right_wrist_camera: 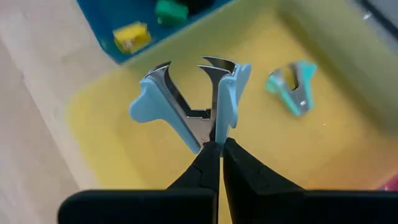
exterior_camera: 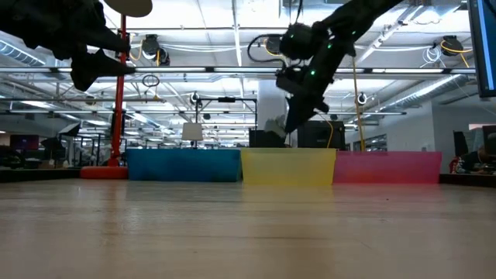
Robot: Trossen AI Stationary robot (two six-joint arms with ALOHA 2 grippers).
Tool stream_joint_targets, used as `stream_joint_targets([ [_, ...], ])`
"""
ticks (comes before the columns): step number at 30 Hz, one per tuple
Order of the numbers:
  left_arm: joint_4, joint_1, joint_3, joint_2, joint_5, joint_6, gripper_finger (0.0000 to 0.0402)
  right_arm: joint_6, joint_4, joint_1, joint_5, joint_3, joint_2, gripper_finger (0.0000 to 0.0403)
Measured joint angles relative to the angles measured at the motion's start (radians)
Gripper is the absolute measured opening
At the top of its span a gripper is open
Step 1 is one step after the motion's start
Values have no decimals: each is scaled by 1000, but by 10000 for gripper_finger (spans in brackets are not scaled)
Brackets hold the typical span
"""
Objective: Pick and place Stapler, Stapler remover, tape
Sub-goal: Put the light blue staple remover into the yellow bin
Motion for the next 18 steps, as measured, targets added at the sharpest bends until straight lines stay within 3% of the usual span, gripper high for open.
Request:
stream_joint_targets([
  [10, -10, 0, 0, 0, 0, 2, 218, -79, -79, -54, -92, 42, 167, 0],
  [18, -9, 0, 0, 0, 0, 3, 218, -143, -91, -62, -91, 42, 190, 9],
])
